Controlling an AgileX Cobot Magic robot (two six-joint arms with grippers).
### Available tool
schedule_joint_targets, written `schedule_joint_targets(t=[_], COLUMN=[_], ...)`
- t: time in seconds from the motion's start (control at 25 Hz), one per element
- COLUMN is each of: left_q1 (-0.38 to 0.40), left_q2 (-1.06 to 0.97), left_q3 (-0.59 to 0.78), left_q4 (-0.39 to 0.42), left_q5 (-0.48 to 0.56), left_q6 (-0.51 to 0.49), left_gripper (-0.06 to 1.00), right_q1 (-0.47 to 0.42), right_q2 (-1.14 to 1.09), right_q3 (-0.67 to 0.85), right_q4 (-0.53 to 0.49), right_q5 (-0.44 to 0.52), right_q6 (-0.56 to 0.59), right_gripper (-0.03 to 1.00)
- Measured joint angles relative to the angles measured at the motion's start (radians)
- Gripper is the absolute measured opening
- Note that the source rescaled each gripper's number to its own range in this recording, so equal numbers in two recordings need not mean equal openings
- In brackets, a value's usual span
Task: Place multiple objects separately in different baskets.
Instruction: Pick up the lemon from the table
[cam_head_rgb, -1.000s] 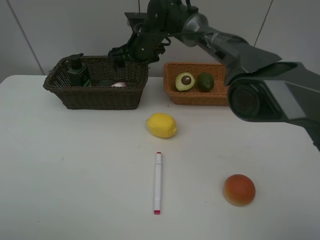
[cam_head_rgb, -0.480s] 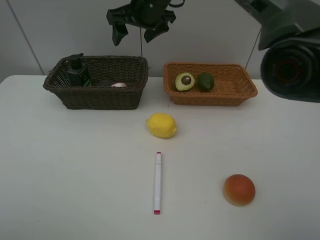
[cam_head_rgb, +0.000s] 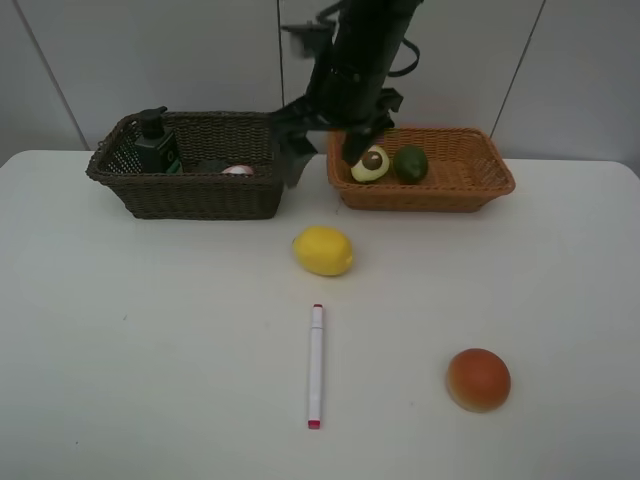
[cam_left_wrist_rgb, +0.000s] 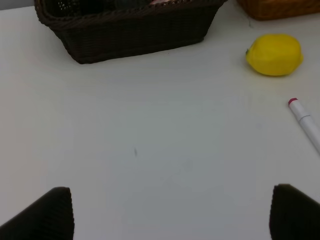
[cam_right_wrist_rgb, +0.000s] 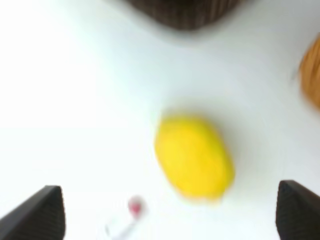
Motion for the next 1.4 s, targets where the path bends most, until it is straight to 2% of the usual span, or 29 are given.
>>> schedule_joint_targets(t=[0.12,0.32,0.48,0.68,1.32,1.4], left_q1=[0.000,0.000,0.000,0.000,0.000,0.000], left_q2=[0.000,0.000,0.000,0.000,0.000,0.000], left_q3=[0.000,0.000,0.000,0.000,0.000,0.000], left_q4=[0.000,0.000,0.000,0.000,0.000,0.000], left_q5=[0.000,0.000,0.000,0.000,0.000,0.000], left_q6=[0.000,0.000,0.000,0.000,0.000,0.000], left_gripper=[1.00,1.00,1.00,1.00,1.00,1.00], right_q1=[0.000,0.000,0.000,0.000,-0.001,-0.001], right_q2=[-0.002,-0.002,0.000,0.037,0.170,0.180], right_q3=[0.114,0.226,0.257,0.257,0.257,0.257], right_q4=[-0.005,-0.007,-0.014,-0.051,-0.072,-0.072], right_q5=[-0.032,-0.196,-0.294,-0.327,-0.437,-0.439], right_q6=[-0.025,-0.068,-0.096,-0.106,-0.131,-0.131], right_gripper=[0.90,0.90,0.90,0.90,0.90,0.87])
